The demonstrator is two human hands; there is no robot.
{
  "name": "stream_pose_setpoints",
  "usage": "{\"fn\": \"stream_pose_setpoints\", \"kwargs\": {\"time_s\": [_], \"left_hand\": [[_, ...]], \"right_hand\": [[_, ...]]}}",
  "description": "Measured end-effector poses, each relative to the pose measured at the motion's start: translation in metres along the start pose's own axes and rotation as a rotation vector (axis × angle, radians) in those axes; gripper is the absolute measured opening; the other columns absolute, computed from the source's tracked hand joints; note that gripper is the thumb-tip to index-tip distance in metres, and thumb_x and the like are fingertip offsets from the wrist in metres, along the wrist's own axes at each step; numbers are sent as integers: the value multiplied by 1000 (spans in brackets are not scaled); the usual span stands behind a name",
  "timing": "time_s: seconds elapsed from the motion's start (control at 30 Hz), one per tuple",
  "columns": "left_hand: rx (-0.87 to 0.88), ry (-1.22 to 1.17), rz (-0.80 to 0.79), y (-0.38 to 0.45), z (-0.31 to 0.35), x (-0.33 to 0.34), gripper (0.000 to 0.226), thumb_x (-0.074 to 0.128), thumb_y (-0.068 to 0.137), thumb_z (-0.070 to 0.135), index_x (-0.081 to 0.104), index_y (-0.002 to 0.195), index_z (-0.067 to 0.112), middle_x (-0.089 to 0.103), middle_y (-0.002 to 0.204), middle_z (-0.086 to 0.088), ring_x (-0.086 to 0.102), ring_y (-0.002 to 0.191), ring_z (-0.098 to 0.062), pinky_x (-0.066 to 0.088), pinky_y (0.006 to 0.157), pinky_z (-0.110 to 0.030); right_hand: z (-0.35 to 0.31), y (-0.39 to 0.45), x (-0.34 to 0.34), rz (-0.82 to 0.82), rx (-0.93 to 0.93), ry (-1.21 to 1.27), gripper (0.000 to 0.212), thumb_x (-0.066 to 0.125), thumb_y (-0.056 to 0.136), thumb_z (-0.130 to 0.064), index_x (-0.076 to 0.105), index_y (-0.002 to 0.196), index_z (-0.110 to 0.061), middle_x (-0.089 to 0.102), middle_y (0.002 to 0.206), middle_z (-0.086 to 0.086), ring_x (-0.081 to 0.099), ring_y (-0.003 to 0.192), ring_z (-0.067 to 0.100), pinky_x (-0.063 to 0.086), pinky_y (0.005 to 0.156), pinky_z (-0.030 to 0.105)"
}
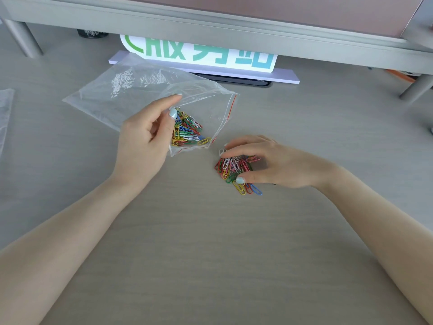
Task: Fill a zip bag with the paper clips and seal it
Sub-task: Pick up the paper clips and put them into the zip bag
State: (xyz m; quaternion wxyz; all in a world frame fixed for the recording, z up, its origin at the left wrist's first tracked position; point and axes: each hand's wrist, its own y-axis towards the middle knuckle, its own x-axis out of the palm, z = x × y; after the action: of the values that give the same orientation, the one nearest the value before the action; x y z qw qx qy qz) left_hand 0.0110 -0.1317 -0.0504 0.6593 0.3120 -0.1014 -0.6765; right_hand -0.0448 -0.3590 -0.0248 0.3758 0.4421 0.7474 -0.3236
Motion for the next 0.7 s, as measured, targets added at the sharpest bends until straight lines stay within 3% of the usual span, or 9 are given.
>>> {"fn": "stream_pose_setpoints", "kwargs": {"time_s": [0.13,0.23,0.4,0.57,0.7], "left_hand": [[11,-8,-6,-1,1,0,27,45,94,16,58,114,30,51,63,1,41,55,-27,36,52,-31],[8,-18,-11,-1,1,0,27,46,94,16,58,114,28,51,61,1,41,55,-24,36,53,-27],[5,-16,-16,0,-3,0,29,46,94,13,57,115,29,54,63,19,39,55,-19,35,53,-21],[16,-11,-18,-1,-3,-1,29,46,94,12,57,115,30,55,65,10,40,57,-27,35,52,-27],[28,-17,-23,-1,1,-1,30,47,94,10,56,113,32,54,70,-18,41,59,-31,35,54,-35]], "right_hand": [[-3,-1,0,11,-13,-12,35,54,89,-36,52,124,-38,43,125,-20,34,123,6,23,112,32],[-6,-4,-4,-29,15,-14,36,49,91,-35,50,127,-38,42,130,-18,31,126,5,21,112,31],[-10,-9,-8,-97,37,-82,50,53,86,-18,44,131,-38,36,137,-18,27,129,4,21,111,26],[-7,-8,-5,-14,-8,-97,44,55,87,-12,51,126,-33,45,127,-11,39,116,7,27,102,17],[-5,-6,-4,32,-52,-87,34,56,87,-10,59,117,-26,51,112,-5,44,95,1,28,84,2]]}}
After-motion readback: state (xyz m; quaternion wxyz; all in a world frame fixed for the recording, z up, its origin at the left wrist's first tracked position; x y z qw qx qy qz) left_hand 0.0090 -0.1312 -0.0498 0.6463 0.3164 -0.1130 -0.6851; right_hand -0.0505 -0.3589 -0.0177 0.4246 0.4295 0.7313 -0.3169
